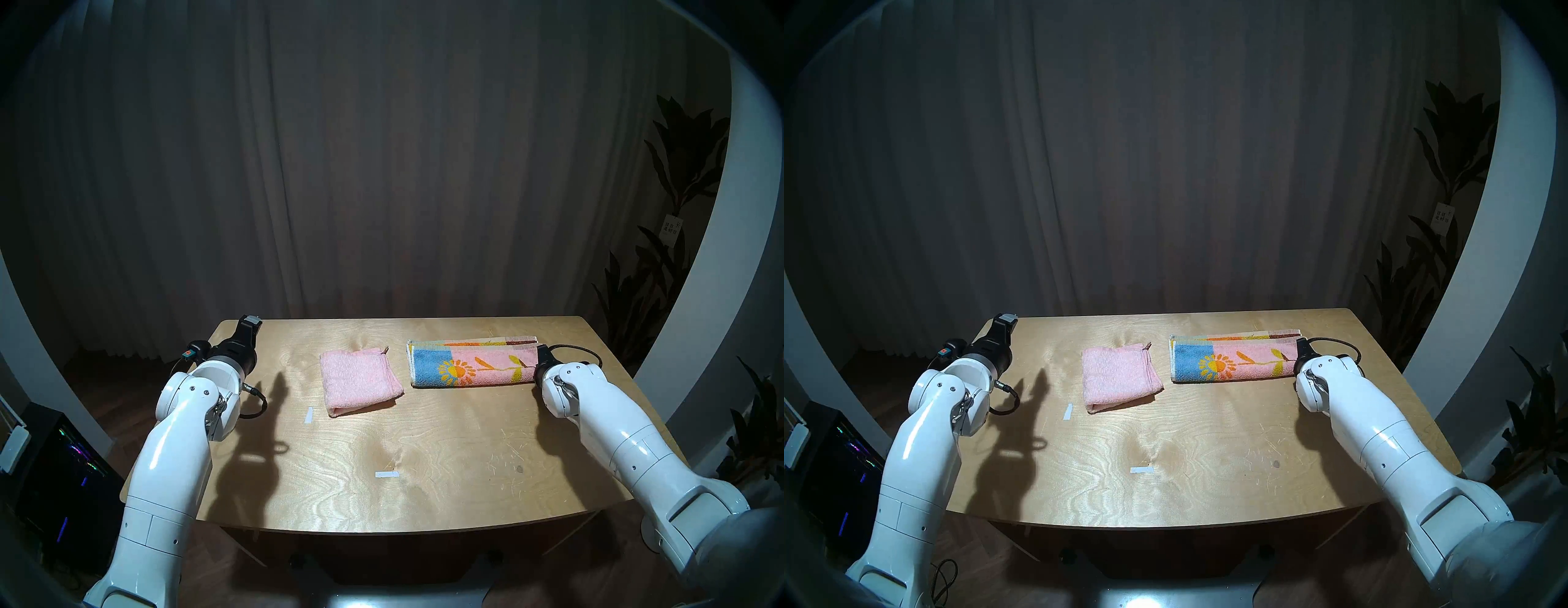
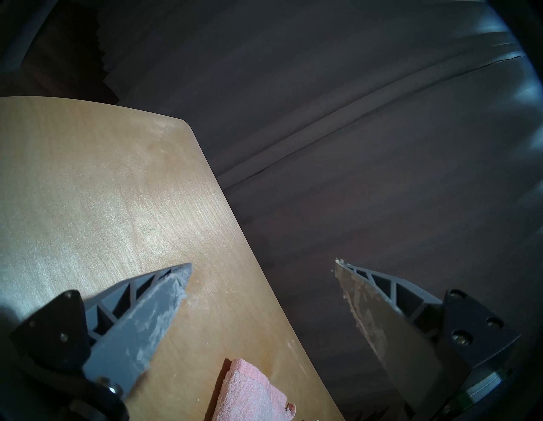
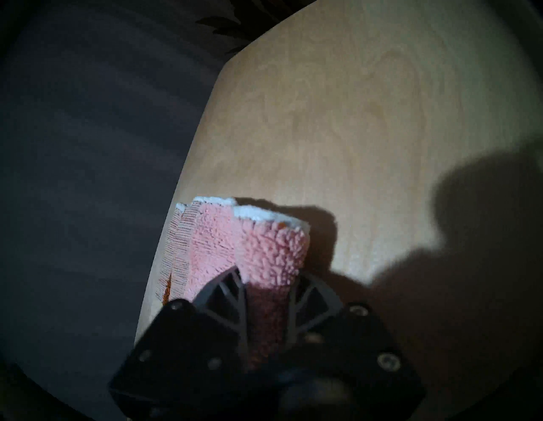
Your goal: Fold each towel twice and stack them on table
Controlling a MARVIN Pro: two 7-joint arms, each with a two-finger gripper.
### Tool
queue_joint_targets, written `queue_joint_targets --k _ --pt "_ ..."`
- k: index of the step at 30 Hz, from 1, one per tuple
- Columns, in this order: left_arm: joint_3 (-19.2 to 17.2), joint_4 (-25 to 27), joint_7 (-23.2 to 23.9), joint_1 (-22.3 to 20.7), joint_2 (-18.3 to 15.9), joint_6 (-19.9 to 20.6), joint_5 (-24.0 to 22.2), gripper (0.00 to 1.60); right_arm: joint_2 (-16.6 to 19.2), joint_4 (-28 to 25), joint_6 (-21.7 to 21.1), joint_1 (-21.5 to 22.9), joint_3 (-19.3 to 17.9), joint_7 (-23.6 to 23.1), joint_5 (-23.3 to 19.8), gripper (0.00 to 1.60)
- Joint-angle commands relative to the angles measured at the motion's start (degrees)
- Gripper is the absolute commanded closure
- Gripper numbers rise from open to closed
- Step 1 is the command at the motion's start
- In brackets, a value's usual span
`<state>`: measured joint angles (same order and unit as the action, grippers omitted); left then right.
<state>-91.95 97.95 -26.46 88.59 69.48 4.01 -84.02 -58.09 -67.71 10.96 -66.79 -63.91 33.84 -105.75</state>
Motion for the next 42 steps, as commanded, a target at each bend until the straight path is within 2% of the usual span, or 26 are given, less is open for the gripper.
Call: queue_joint_targets --k 1,6,8,11,16,19,20,25,34,42 --pt "-0.2 0.2 0.8 -2.0 0.1 -0.7 0.3 0.00 -0.3 -0.7 -1.3 -0.1 0.1 -1.1 -0.7 1.60" --pt "-0.3 0.3 0.3 -2.3 0.7 -1.1 0.2 0.00 2.3 -5.8 -0.5 -1.5 -0.8 -0.2 -0.6 1.60" --pt "-0.4 0.3 0.2 -2.3 0.7 -1.1 0.3 0.00 4.1 -7.3 -1.9 -2.0 -0.7 -0.6 -0.4 1.60" --pt "-0.7 0.7 -0.1 -2.1 0.7 -1.1 0.3 0.00 7.4 -7.9 -3.5 -2.4 1.3 -1.7 3.1 1.60" --pt "-1.6 1.0 -0.1 -1.4 0.8 -1.5 0.2 0.00 9.8 -7.3 -5.4 -2.5 0.4 -3.0 8.0 1.60" --pt "-2.1 1.3 -0.2 -1.0 1.1 -1.8 0.0 0.00 12.3 -7.9 -6.8 -2.3 1.3 -4.5 11.1 1.60" --pt "-2.2 1.4 -0.2 -0.8 1.1 -1.8 0.0 0.00 11.9 -7.7 -7.1 -2.1 0.5 -5.0 12.5 1.60" --pt "-3.2 2.5 -0.2 0.5 1.5 -2.3 -0.3 0.00 15.9 -11.1 -9.5 -1.1 2.6 -8.2 16.5 1.60" --pt "-6.3 4.0 -0.2 3.6 1.8 -3.4 -1.6 0.00 18.0 -17.4 -15.8 0.9 7.9 -13.5 24.1 1.60" --pt "-9.3 5.4 -0.1 5.9 2.5 -4.7 -3.3 0.00 18.7 -20.0 -22.2 3.3 12.2 -16.2 28.5 1.60"
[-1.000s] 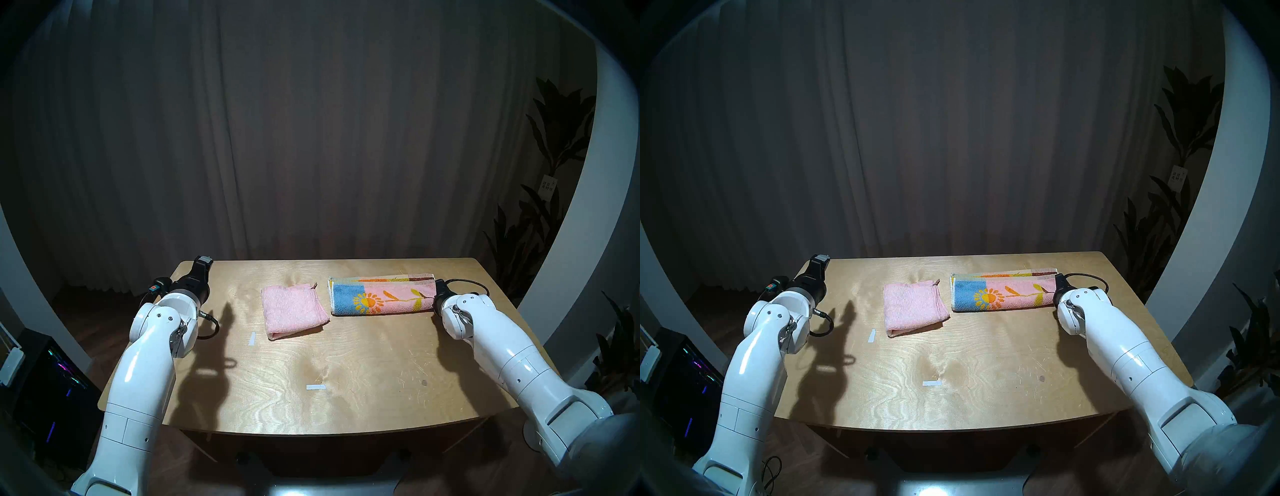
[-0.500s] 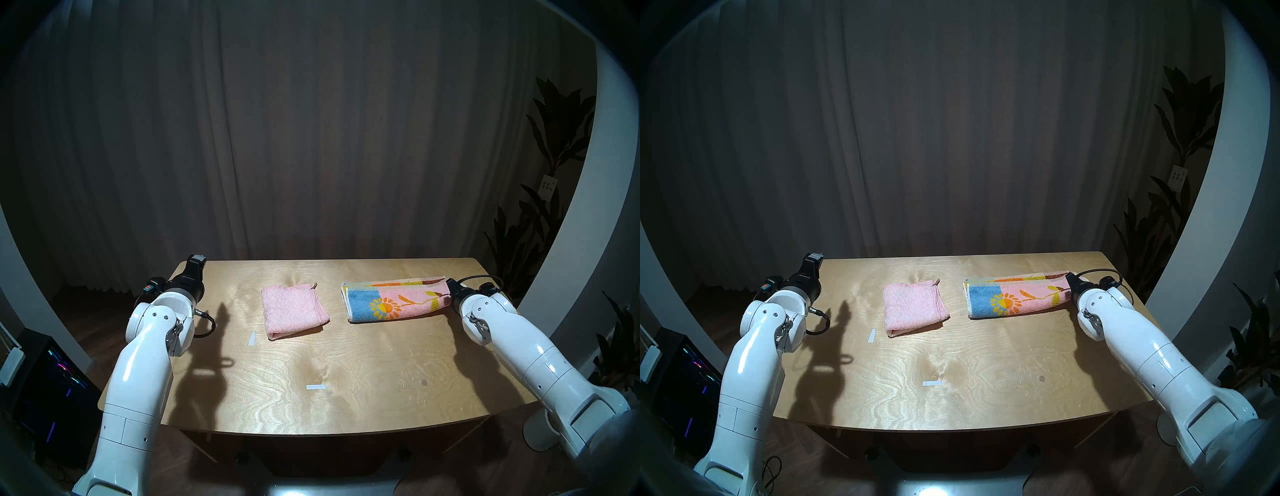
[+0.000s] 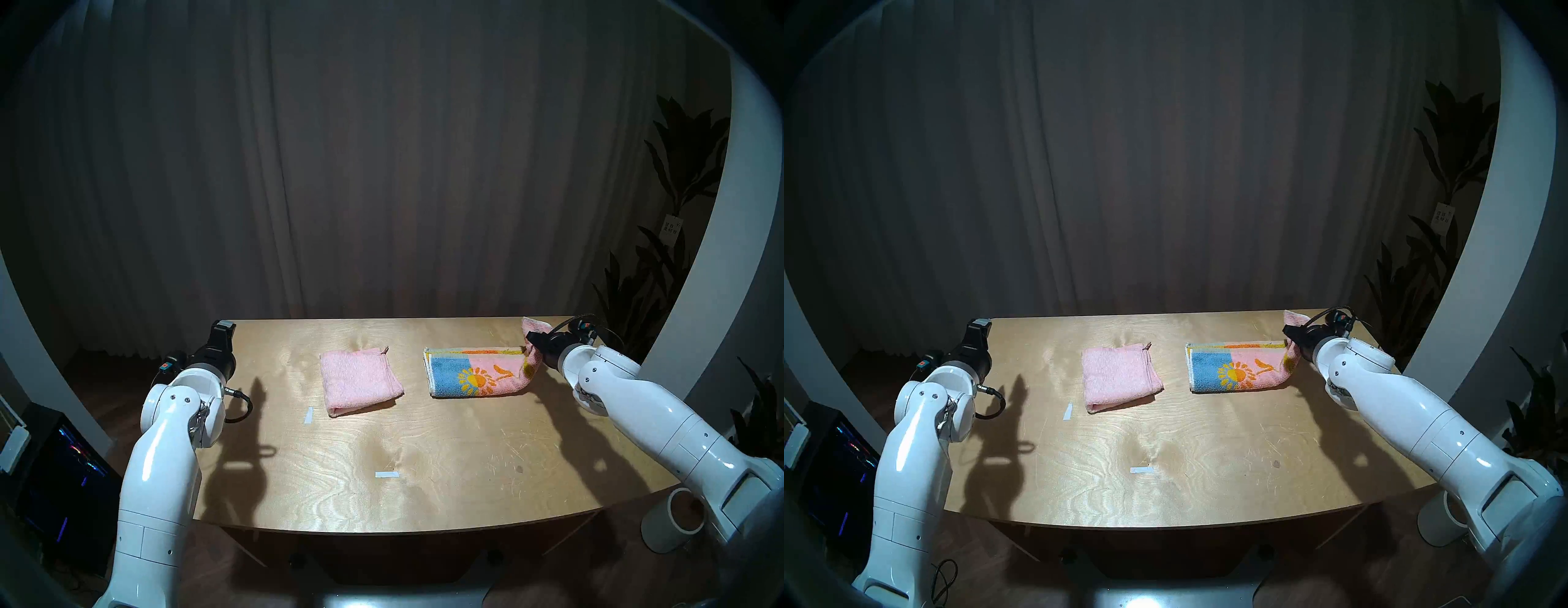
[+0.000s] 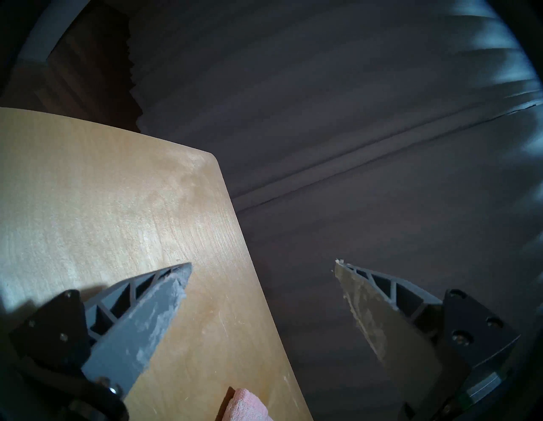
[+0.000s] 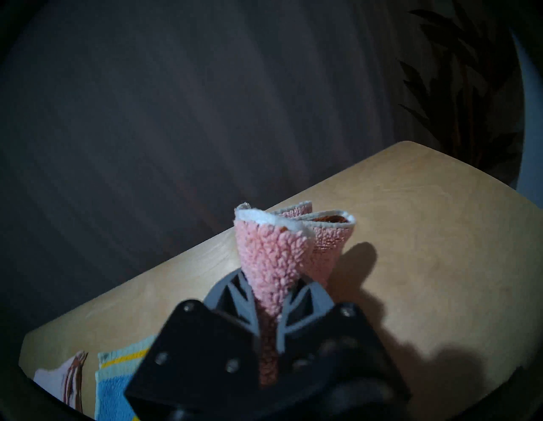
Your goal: Fold each towel twice and stack them on table
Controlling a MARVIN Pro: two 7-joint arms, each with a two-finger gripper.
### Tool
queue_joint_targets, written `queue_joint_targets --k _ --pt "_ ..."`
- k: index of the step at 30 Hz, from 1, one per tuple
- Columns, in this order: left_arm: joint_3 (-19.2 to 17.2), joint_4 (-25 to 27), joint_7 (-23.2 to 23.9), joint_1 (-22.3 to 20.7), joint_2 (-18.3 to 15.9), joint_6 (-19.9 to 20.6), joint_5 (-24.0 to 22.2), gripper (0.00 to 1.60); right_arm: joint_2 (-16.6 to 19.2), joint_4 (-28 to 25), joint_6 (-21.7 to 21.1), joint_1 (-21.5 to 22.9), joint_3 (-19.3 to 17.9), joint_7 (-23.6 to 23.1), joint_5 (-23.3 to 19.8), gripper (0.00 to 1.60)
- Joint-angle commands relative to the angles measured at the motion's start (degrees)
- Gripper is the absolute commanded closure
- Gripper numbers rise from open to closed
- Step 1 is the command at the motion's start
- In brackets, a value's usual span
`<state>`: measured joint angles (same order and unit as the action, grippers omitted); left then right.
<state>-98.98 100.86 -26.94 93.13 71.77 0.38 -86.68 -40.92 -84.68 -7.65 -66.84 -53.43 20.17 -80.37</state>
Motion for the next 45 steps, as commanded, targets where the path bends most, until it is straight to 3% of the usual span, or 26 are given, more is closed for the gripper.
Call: queue_joint_targets --k 1,26,35,45 --pt "-2.7 2.6 0.3 1.7 0.4 -1.4 -0.9 0.00 1.4 -3.0 -4.4 3.9 2.3 -3.1 3.9 1.60" --pt "-7.3 5.4 0.1 4.5 1.3 -4.7 -2.2 0.00 -7.9 0.7 -12.9 14.4 11.3 -11.2 12.6 1.60" --pt "-8.2 6.5 -0.1 5.6 1.7 -5.5 -2.1 0.00 -8.2 -0.4 -15.2 17.2 14.2 -15.4 15.7 1.60" --pt "-8.5 7.1 0.0 6.2 1.9 -6.1 -2.4 0.00 -5.3 -4.7 -15.8 18.2 14.8 -20.4 17.9 1.60"
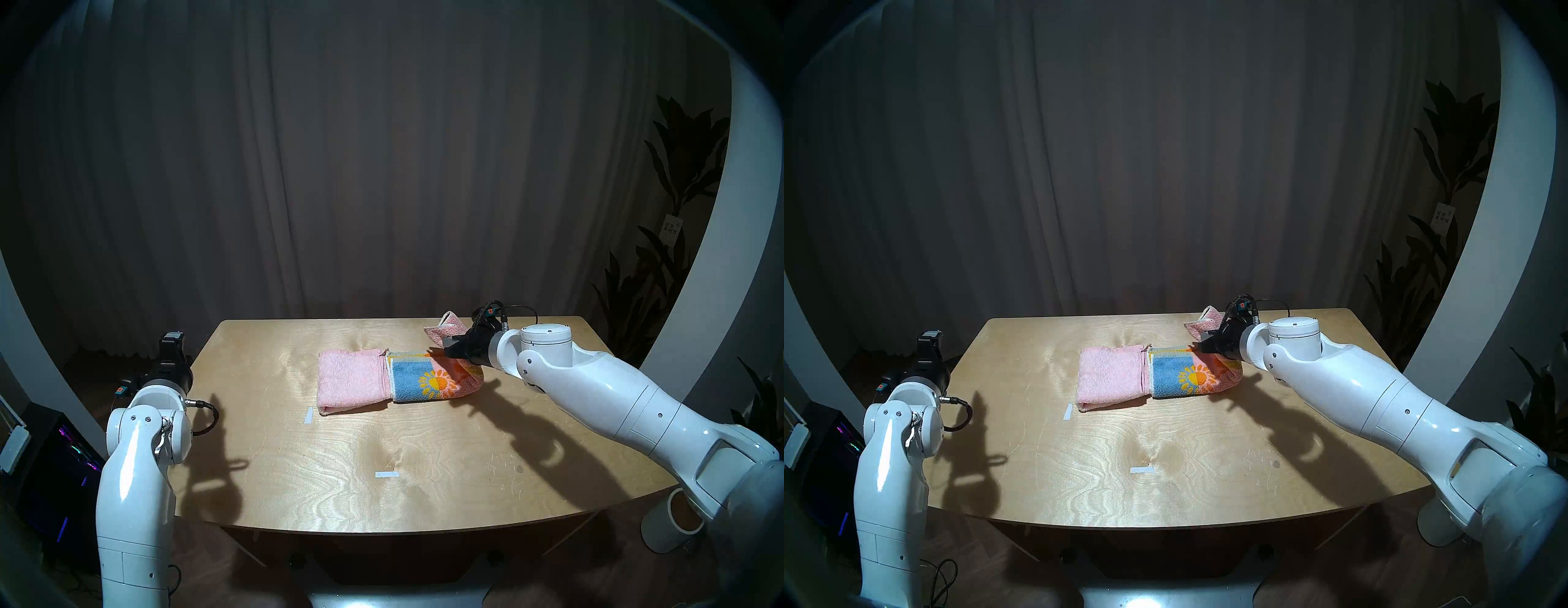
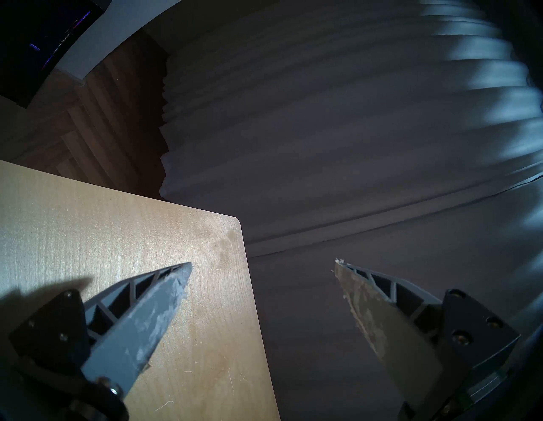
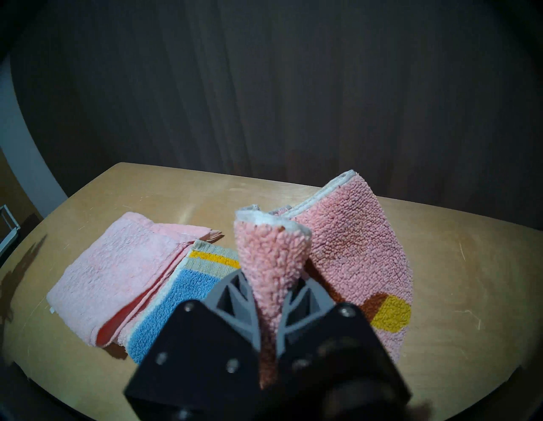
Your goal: Fold each towel twice and stack them on table
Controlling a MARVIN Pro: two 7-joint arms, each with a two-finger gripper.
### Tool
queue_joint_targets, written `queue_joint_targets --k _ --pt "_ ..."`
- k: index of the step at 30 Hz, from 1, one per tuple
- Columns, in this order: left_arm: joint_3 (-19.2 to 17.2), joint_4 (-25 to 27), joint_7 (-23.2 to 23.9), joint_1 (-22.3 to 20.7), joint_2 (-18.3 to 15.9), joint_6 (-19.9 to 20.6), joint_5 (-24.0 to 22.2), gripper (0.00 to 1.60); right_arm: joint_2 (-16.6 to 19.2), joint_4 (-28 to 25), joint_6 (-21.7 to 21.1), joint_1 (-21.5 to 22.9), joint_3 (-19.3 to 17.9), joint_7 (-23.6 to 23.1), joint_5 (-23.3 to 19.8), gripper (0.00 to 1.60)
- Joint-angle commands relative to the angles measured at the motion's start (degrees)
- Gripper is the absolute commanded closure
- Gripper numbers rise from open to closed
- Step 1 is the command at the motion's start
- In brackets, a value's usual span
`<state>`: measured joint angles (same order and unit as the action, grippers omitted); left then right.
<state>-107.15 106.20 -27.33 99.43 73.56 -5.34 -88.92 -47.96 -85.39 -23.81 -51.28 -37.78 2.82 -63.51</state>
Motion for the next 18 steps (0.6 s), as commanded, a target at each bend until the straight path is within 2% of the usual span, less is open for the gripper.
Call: queue_joint_targets --k 1,6,10,18 --pt "-0.4 1.8 0.4 -0.1 0.1 -0.4 -0.1 0.00 2.2 -4.9 -0.8 2.8 -0.7 -3.4 1.0 1.60" --pt "-0.6 2.2 0.4 0.2 0.1 -0.4 -0.2 0.00 3.5 -7.7 -2.9 2.3 -0.2 -4.9 0.9 1.60" --pt "-0.9 2.8 0.4 0.8 0.3 -0.6 -0.3 0.00 3.1 -8.6 -4.0 2.0 0.6 -5.7 1.4 1.60" --pt "-1.9 3.7 0.5 1.9 0.9 -1.2 -0.5 0.00 -0.2 -5.6 -3.9 1.7 3.7 -6.5 4.0 1.60"
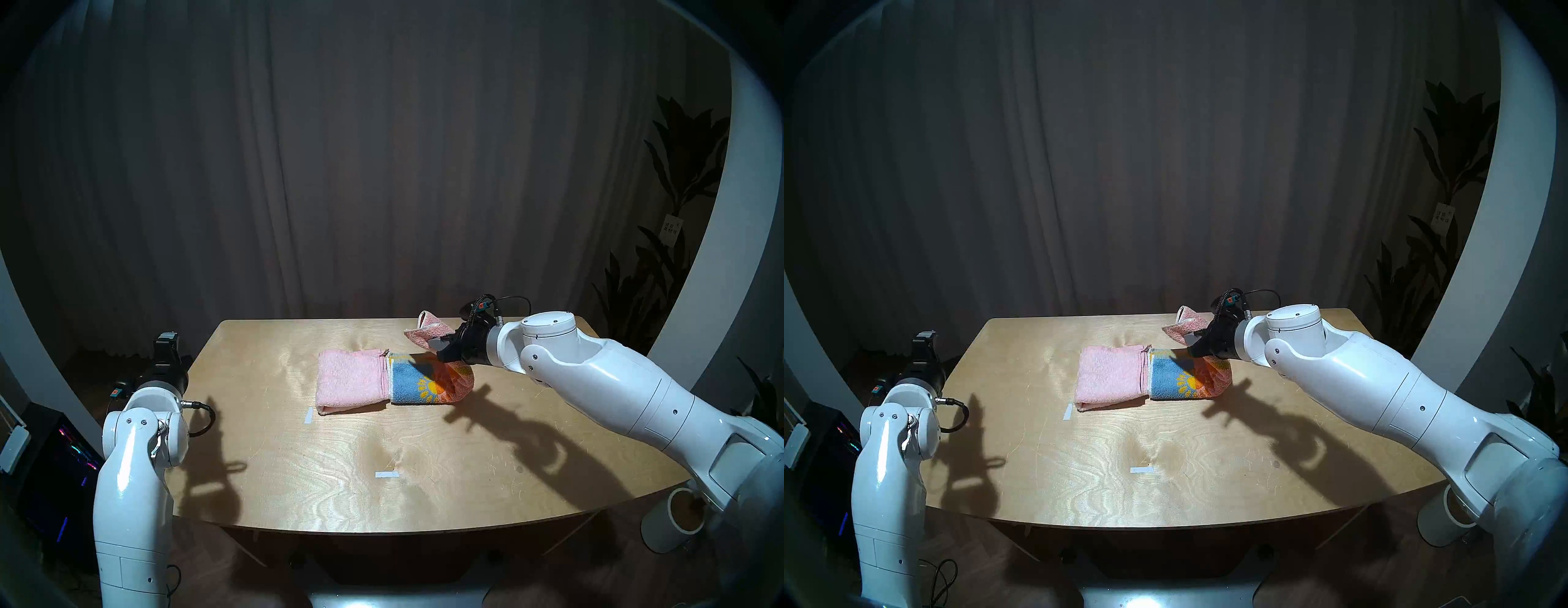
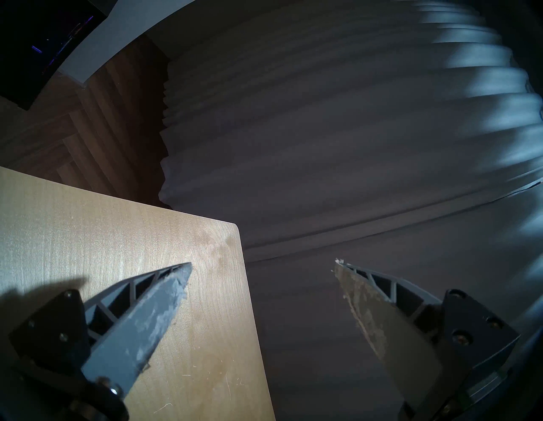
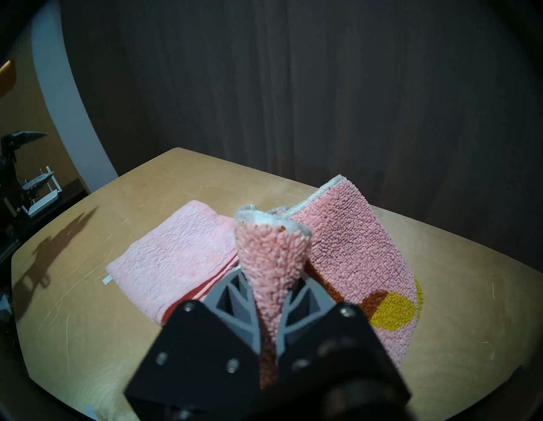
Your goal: Fold each towel twice and stack them on table
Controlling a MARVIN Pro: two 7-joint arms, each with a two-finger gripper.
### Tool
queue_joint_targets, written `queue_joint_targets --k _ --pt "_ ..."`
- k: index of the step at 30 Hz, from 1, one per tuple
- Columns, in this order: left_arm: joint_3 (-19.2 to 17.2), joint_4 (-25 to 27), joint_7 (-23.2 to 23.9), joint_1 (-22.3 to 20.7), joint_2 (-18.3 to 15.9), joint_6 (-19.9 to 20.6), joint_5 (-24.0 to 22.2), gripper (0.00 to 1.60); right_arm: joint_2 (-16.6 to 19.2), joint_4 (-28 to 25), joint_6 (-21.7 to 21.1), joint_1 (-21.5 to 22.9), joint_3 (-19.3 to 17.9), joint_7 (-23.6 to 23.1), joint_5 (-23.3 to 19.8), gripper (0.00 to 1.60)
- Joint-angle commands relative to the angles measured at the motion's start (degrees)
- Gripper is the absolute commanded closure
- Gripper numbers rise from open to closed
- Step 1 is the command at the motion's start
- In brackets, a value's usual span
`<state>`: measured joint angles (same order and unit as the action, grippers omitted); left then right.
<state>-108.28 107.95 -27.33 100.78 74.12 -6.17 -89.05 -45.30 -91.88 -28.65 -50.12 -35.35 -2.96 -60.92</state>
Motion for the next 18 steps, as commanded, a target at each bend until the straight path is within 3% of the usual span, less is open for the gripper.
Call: queue_joint_targets --k 1,18 --pt "-0.9 2.0 0.6 0.7 0.4 -0.4 -0.3 0.00 -3.3 1.3 1.2 0.6 1.8 -0.9 1.8 1.60" --pt "-4.0 2.6 1.5 2.7 0.9 -1.2 -1.8 0.00 -10.2 7.7 0.7 2.1 7.2 0.0 5.4 1.60"
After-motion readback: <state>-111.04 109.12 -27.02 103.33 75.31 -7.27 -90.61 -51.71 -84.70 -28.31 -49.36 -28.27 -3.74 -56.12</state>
